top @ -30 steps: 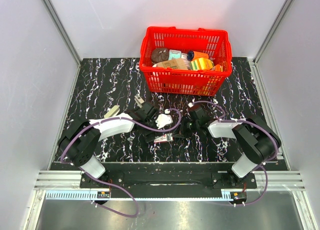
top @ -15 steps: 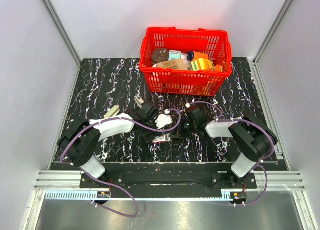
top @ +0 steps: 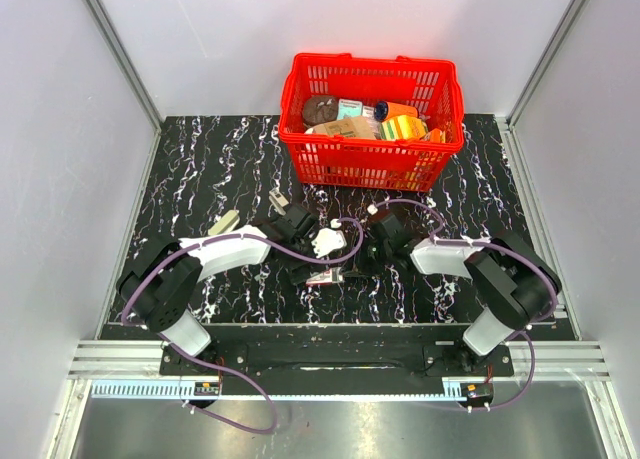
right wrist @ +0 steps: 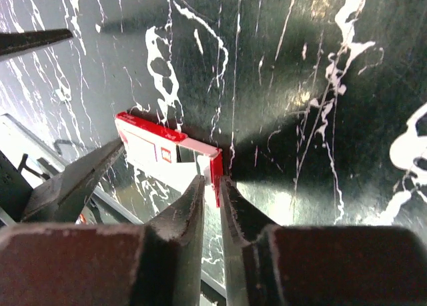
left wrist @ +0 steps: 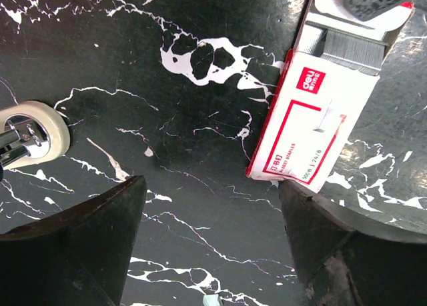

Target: Unload the staples from the stapler

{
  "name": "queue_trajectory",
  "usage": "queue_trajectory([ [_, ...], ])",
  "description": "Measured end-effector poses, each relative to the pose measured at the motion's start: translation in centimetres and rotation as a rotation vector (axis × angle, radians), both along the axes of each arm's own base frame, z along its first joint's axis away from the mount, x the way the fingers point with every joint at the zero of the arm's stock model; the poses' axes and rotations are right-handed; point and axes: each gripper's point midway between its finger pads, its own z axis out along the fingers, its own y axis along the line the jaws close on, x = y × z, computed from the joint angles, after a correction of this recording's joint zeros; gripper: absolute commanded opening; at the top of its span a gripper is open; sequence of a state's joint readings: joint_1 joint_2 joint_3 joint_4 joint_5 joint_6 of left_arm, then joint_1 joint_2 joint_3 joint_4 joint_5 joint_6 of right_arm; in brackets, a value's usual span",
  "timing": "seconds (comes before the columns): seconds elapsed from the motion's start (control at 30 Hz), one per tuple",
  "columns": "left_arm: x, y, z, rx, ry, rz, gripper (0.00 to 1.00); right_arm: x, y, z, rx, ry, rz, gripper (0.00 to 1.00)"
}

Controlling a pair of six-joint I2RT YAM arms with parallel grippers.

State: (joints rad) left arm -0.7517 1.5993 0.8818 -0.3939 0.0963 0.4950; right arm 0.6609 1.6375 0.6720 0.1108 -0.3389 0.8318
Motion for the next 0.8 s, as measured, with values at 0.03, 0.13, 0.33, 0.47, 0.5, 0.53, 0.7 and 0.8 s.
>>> queue_trajectory([
  [0.03,0.0,0.0,0.0,0.0,-0.001,-0.002,0.85,-0.1,-0.1,0.1,-0.012,-0.009,0.005,0.21],
  [0.13,0.0,0.0,0.0,0.001,-0.003,-0.005,0.85,-0.2,-0.5,0.7,-0.036,-0.038,0.008,0.21],
  [0.33,0.1,0.6,0.2,0.017,-0.016,-0.008,0.86,0.2,-0.7,1.8,-0.065,-0.107,0.007,0.21],
  [0.47,0.2,1.5,0.6,0.029,-0.016,0.006,0.88,-0.4,-0.3,1.6,-0.084,-0.114,0.032,0.21],
  [0.5,0.3,1.6,0.8,0.027,-0.017,0.012,0.88,-0.6,-0.1,1.5,-0.088,-0.115,0.039,0.2],
  [0.53,0.3,1.8,0.9,0.026,-0.018,0.015,0.89,-0.8,0.1,1.4,-0.093,-0.116,0.045,0.2],
  [0.7,0.1,2.1,1.2,0.022,-0.006,0.021,0.92,-1.4,1.0,1.3,-0.102,-0.13,0.069,0.19],
  [0.8,-0.4,2.1,1.2,0.016,0.017,0.013,0.93,-1.3,1.4,1.7,-0.098,-0.142,0.073,0.18],
])
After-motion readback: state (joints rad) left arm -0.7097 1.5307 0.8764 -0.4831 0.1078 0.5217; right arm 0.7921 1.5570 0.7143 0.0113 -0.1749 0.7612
